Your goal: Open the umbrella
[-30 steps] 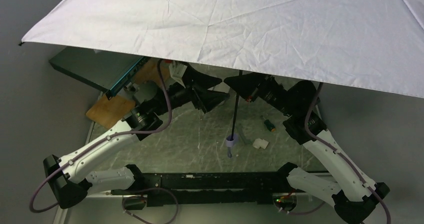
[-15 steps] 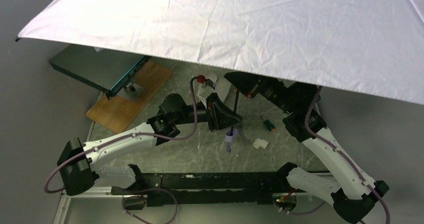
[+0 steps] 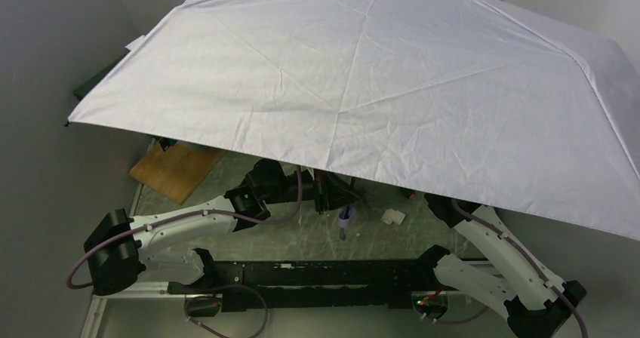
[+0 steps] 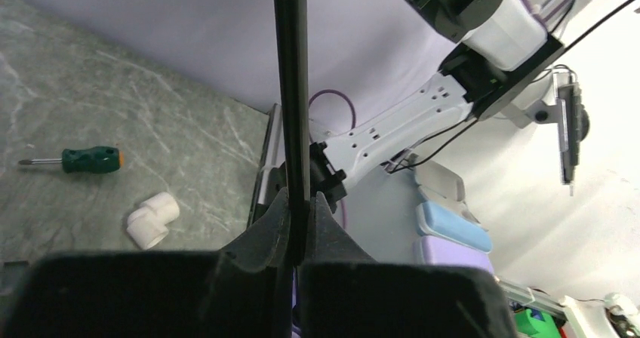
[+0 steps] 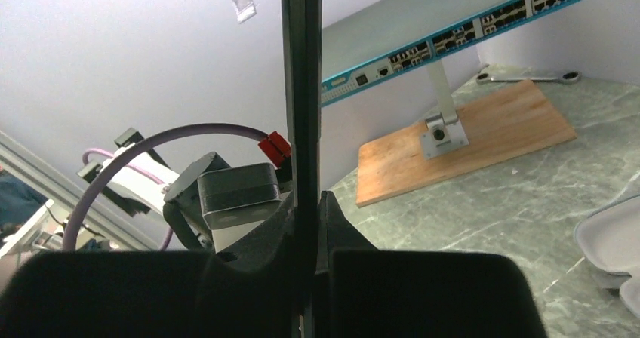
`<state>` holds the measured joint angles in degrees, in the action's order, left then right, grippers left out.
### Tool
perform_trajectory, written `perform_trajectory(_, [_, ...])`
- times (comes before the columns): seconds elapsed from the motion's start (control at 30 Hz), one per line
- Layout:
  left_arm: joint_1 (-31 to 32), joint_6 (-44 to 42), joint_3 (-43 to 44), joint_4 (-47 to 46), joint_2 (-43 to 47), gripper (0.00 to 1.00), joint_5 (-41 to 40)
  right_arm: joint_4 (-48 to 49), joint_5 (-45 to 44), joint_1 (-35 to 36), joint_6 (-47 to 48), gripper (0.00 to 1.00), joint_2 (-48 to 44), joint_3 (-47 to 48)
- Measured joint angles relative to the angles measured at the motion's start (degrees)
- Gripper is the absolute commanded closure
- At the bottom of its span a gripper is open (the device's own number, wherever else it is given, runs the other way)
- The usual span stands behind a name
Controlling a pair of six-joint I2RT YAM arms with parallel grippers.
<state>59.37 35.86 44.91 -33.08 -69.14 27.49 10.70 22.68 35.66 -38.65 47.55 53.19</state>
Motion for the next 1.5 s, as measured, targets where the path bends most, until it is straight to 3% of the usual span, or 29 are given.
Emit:
perform_trajectory(0.17, [1.1, -2.3, -0.6, 1.0, -0.2, 1.00, -3.3, -0.1, 3.0, -0.4, 1.3, 1.00, 0.0, -0.8])
perform_trajectory(0.33, [2.4, -4.7, -0.5, 1.7, -1.0, 1.00, -7.2, -2.2, 4.0, -0.6, 5.0, 0.93, -0.3, -0.6])
perform_trajectory(0.43, [3.8, -6.6, 0.3, 4.7, -1.1, 1.00, -10.6, -5.5, 5.0, -0.7, 7.5, 0.87, -0.4, 0.5])
perform_trajectory(0.63, [6.2, -12.4, 2.8, 11.7, -0.4, 1.00, -17.5, -10.0, 5.9, -0.7, 10.9, 0.84, -1.9, 1.9])
perform_trajectory(0.7, [6.7, -13.4, 2.8, 12.5, 0.0, 1.00, -18.4, -10.9, 5.9, -0.7, 11.2, 0.70, -2.7, 1.9])
perform_trajectory(0.77, [7.1, -14.4, 2.8, 13.8, 0.6, 1.00, -20.0, -11.3, 5.9, -0.7, 11.1, 0.48, -3.1, 1.9])
perform_trajectory(0.83, [7.1, -14.8, 2.5, 15.0, 0.9, 1.00, -21.9, -11.6, 5.7, -0.5, 11.2, 0.35, -3.5, 2.3])
perform_trajectory(0.87, [7.1, -14.8, 2.3, 15.5, 0.9, 1.00, -23.0, -12.1, 5.4, -0.5, 11.5, 0.33, -3.7, 2.9])
perform_trajectory(1.1, [8.0, -14.1, 1.3, 17.6, 0.9, 1.00, -28.5, -18.7, -6.6, -0.3, 13.5, 0.33, -1.4, 13.5])
perform_trajectory(1.5, [12.3, -12.7, 1.3, 22.1, -1.5, 1.00, -34.9, -6.9, -27.2, -0.2, 13.4, 0.37, 1.6, 17.2])
